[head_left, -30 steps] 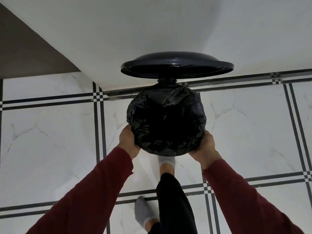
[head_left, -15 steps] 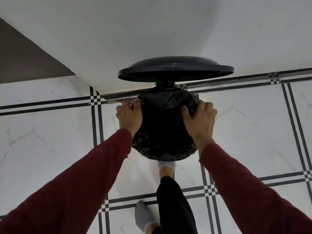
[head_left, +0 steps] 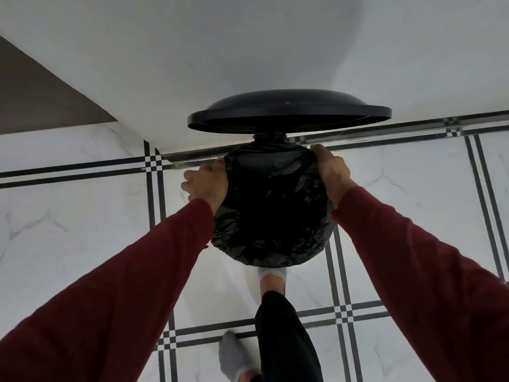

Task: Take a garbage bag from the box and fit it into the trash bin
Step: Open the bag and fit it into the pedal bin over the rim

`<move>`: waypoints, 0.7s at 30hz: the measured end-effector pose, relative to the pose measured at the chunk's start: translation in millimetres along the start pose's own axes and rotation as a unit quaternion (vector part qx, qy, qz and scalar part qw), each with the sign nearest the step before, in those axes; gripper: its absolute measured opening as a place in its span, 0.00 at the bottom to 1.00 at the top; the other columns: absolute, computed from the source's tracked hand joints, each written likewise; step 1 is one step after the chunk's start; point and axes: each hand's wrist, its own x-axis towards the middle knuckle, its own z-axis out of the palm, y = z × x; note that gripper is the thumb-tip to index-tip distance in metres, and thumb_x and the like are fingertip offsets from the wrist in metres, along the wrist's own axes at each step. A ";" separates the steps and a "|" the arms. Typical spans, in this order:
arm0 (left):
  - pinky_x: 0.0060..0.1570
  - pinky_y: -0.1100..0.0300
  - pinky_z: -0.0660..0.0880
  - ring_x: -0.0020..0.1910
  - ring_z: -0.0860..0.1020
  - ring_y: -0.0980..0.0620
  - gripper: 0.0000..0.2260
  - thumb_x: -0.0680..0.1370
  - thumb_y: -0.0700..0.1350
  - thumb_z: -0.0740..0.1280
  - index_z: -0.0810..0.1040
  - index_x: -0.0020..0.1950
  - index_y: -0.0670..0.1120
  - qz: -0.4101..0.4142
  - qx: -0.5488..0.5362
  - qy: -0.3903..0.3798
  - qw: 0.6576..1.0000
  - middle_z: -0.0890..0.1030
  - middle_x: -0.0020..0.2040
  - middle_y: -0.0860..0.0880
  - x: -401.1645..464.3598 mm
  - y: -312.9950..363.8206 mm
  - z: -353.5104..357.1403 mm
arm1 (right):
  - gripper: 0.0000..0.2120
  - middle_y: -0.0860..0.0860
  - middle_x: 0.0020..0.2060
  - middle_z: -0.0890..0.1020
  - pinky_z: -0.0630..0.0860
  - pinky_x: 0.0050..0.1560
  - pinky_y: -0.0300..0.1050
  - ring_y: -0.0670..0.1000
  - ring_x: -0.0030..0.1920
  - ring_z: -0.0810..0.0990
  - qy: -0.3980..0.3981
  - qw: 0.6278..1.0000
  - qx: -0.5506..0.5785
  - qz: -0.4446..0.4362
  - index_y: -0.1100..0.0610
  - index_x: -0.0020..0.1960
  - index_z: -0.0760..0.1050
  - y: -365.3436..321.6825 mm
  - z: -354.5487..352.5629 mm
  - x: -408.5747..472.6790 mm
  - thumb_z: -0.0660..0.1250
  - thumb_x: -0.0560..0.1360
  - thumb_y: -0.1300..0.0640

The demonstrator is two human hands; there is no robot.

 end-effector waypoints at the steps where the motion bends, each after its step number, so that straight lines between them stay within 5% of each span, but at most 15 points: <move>1: 0.71 0.40 0.63 0.74 0.61 0.37 0.26 0.83 0.61 0.56 0.74 0.72 0.46 0.010 0.027 0.028 0.999 0.64 0.74 0.39 -1.5 2.5 -1.7 | 0.29 0.57 0.59 0.82 0.72 0.53 0.48 0.61 0.56 0.78 -0.004 1.000 -0.011 -0.009 0.55 0.65 0.79 -0.1 -2.5 3.6 0.60 0.77 0.35; 4: 0.68 0.44 0.67 0.70 0.65 0.39 0.21 0.81 0.60 0.61 0.76 0.64 0.46 0.070 0.010 0.065 0.995 0.68 0.70 0.40 0.7 7.6 -6.5 | 0.24 0.55 0.48 0.79 0.65 0.51 0.46 0.58 0.49 0.73 0.037 0.996 -0.061 -0.049 0.57 0.57 0.80 -3.9 -10.0 8.4 0.59 0.79 0.39; 9: 0.59 0.52 0.71 0.64 0.76 0.42 0.21 0.83 0.61 0.58 0.75 0.64 0.47 0.087 -0.032 -0.060 0.994 0.79 0.62 0.43 18.5 19.5 -2.6 | 0.22 0.55 0.50 0.80 0.67 0.52 0.45 0.58 0.52 0.76 -0.020 0.996 -0.066 -0.054 0.56 0.50 0.79 -11.5 -4.6 12.1 0.60 0.79 0.38; 15: 0.55 0.54 0.66 0.63 0.76 0.40 0.24 0.86 0.59 0.52 0.74 0.68 0.43 0.118 0.045 -0.100 0.987 0.80 0.62 0.40 25.9 21.3 4.3 | 0.28 0.52 0.51 0.82 0.74 0.54 0.45 0.56 0.55 0.81 -0.022 0.999 -0.040 -0.003 0.58 0.60 0.81 -22.2 9.6 15.8 0.66 0.73 0.36; 18: 0.62 0.50 0.68 0.65 0.75 0.38 0.25 0.84 0.61 0.52 0.78 0.66 0.46 0.105 0.081 -0.090 0.987 0.79 0.63 0.39 34.3 23.0 3.5 | 0.33 0.53 0.53 0.86 0.80 0.61 0.52 0.57 0.53 0.85 -0.050 0.999 -0.007 0.013 0.57 0.57 0.83 -20.8 9.9 22.1 0.69 0.64 0.33; 21: 0.71 0.41 0.62 0.72 0.63 0.32 0.23 0.83 0.59 0.53 0.73 0.71 0.49 0.064 0.144 -0.059 0.986 0.69 0.70 0.37 34.4 31.1 2.4 | 0.30 0.54 0.58 0.85 0.77 0.64 0.50 0.58 0.61 0.82 -0.032 0.997 -0.061 -0.018 0.56 0.61 0.83 -26.8 5.5 22.0 0.67 0.71 0.34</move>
